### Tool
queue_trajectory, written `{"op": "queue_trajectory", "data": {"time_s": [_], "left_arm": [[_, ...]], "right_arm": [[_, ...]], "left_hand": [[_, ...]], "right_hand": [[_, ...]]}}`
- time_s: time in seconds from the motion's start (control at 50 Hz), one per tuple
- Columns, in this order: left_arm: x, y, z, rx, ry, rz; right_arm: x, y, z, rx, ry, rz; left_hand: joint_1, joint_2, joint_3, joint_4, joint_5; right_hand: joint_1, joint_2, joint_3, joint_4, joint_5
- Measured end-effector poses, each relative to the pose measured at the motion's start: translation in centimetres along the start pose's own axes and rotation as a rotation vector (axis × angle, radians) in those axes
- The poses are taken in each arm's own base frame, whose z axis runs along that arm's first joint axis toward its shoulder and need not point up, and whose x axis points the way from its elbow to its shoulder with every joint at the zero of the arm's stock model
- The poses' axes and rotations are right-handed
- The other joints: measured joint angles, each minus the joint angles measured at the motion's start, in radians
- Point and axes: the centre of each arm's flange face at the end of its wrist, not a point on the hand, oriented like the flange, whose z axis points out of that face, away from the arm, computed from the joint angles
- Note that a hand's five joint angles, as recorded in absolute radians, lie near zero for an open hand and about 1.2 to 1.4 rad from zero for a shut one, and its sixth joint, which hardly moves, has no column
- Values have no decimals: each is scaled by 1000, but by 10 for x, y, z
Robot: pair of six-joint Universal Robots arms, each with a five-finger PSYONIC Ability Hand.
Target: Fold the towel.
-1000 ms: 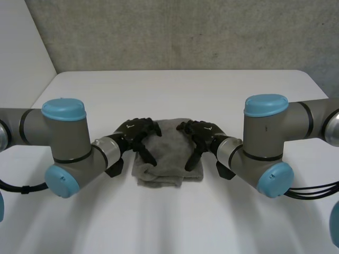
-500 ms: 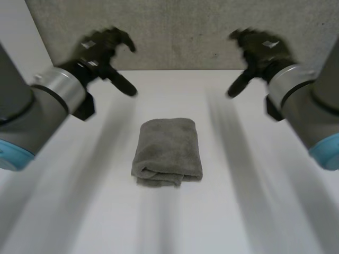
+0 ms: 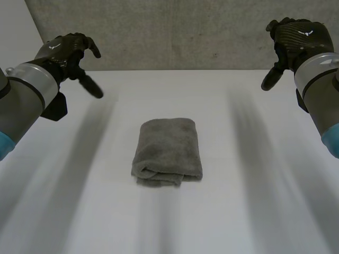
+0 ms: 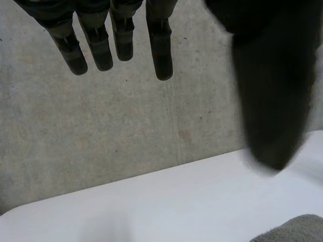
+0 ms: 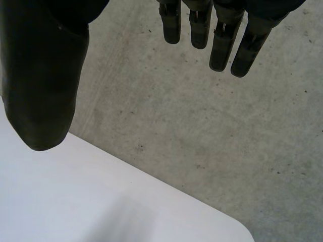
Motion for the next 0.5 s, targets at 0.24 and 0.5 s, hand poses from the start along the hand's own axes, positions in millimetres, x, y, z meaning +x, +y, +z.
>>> {"op": "queue_trajectory", "data": {"time_s": [0.24, 0.5], "left_arm": [[1, 1, -2, -3, 6, -4], [2, 9, -4, -24, 8, -7]], "right_arm": [[-2, 0, -1, -1, -9, 1], [-7, 8, -3, -23, -48, 0]], "left_hand": [[644, 681, 668, 670, 695], [960, 1097, 1086, 1093, 1053]], "right_hand": [[0, 0, 0, 0, 0], [0, 0, 0, 0, 0]]}}
